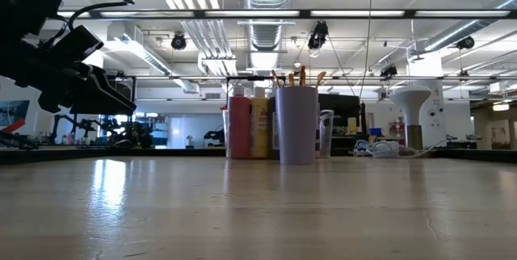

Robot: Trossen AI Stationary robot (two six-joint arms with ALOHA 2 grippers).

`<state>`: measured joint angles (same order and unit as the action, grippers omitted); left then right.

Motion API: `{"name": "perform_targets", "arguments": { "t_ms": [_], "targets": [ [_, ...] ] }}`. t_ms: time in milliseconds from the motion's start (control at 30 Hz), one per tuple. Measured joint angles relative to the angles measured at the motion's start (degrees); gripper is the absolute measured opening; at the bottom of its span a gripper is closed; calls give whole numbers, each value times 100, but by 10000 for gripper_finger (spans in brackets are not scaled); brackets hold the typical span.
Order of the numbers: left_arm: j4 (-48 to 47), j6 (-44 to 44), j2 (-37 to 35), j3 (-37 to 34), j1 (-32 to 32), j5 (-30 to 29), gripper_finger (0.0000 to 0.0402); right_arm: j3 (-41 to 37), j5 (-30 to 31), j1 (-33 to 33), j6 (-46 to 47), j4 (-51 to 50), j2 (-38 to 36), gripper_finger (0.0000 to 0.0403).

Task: Pick & Place Paint Supplies
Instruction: Put the orange black paint bottle into the transparent bin

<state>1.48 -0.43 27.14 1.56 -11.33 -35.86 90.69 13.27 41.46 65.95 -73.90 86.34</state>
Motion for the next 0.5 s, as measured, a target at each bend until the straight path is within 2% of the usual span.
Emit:
{"name": "perform_targets", "arguments": {
  "t_ms": [200,500],
  "targets": [
    [0,0,0,0,-2,2,216,55,-116,295,1017,-516,476,187],
    [0,0,0,0,-1,1,216,44,-25,567,1253,-519,1233,207]
  ]
}}
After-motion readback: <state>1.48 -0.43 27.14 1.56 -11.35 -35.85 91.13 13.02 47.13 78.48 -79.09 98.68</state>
